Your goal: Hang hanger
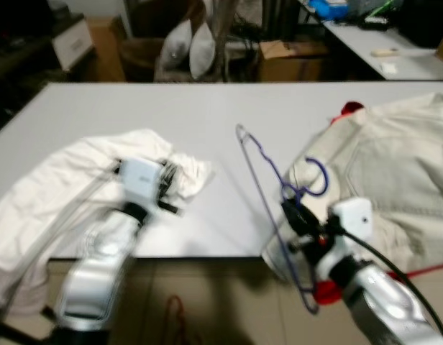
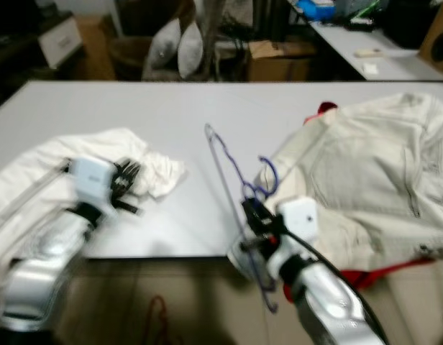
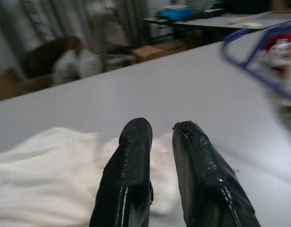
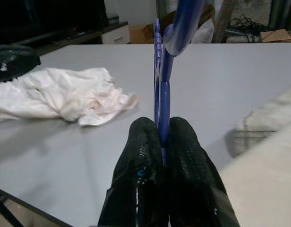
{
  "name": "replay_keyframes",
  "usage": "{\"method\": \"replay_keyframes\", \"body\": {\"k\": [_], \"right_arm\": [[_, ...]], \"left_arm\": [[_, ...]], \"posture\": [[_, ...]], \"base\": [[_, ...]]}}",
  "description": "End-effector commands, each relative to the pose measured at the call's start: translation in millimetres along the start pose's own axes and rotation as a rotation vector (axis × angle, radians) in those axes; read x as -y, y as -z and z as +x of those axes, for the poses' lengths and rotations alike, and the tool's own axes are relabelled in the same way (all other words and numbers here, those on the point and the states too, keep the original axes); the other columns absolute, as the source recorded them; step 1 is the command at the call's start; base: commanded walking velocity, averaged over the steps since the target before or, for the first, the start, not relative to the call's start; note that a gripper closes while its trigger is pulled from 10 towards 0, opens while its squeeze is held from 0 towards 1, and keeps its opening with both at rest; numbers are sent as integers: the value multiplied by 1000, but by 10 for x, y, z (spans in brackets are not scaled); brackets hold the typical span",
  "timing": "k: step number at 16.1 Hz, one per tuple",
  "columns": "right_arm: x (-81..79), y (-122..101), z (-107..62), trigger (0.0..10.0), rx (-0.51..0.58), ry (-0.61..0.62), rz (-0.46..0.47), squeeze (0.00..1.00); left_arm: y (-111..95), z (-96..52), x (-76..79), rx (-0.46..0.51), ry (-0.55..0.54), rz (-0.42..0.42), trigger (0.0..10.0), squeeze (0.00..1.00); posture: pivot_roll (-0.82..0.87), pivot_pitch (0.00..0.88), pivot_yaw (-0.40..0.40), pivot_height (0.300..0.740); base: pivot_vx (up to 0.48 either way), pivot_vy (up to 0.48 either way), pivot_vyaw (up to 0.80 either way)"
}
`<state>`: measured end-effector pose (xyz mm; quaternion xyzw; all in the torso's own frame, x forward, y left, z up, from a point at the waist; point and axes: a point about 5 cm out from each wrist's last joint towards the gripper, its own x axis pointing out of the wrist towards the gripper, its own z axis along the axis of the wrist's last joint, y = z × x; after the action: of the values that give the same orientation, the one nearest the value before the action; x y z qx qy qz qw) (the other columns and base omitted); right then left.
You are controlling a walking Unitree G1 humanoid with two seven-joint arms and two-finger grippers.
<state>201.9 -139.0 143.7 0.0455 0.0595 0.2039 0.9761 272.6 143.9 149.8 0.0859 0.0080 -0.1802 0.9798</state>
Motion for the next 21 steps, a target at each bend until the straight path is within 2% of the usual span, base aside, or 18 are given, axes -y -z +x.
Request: {"method": "replay_keyframes", "body": {"k": [1, 3, 4, 5, 7, 8, 10, 11, 12, 13, 16, 19, 21], "right_arm": [[-27, -46, 8, 10000, 28, -3, 1, 0], [-18, -49, 5, 10000, 32, 11, 3, 0], [-16, -52, 3, 10000, 35, 17, 4, 0], [-7, -61, 11, 10000, 40, 24, 3, 0], [1, -70, 16, 10000, 47, 39, 5, 0], [-4, -70, 9, 10000, 48, 41, 5, 0], [5, -69, -11, 10000, 45, 51, 2, 0], [16, -77, -22, 10000, 44, 61, -1, 0], [21, -93, -25, 10000, 45, 66, -4, 0], [20, -119, -39, 10000, 46, 71, -12, 0], [20, -162, -157, 10000, 36, 104, -23, 0], [-8, -179, -305, 10000, 17, 133, -29, 0], [-16, -175, -346, 10000, 8, 146, -29, 0]], "left_arm": [[59, 2, -93, -45, 2, 48, 10000, 0], [152, 86, -179, -113, 5, 72, 10000, 0], [189, 151, -274, -145, -17, 81, 10000, 192], [194, 267, -355, -153, -5, 100, 10000, 1000], [188, 558, -486, -173, 13, 141, 10000, 1000], [187, 652, -519, -179, 22, 149, 10000, 1000], [187, 803, -576, -204, 0, 127, 10000, 1000], [212, 893, -585, -235, -16, 103, 10000, 941], [251, 940, -587, -279, -43, 125, 10000, 329], [300, 962, -618, -330, -105, 162, 10000, 0], [382, 958, -659, -396, -192, 218, 10000, 0], [501, 978, -453, -438, -73, 196, 10000, 0], [532, 1016, -183, -423, 138, 109, 10000, 0]], "posture": [[29, 13, 47, 740], [28, 13, 48, 740], [26, 16, 50, 740], [26, 16, 51, 740], [16, 20, 55, 740], [8, 22, 58, 740], [-9, 24, 60, 740], [-21, 31, 61, 740], [-35, 40, 63, 740], [-65, 64, 71, 740], [-123, 115, 80, 740], [-166, 153, 95, 740], [-154, 140, 102, 740]], "base": [[0, 0, 0], [0, 0, 0], [0, 0, 0], [0, 0, 0], [0, 0, 0], [0, 0, 0], [0, 0, 0], [0, 0, 0], [0, 0, 0], [0, 0, 0], [0, 0, 0], [0, 0, 0], [0, 0, 0]]}}
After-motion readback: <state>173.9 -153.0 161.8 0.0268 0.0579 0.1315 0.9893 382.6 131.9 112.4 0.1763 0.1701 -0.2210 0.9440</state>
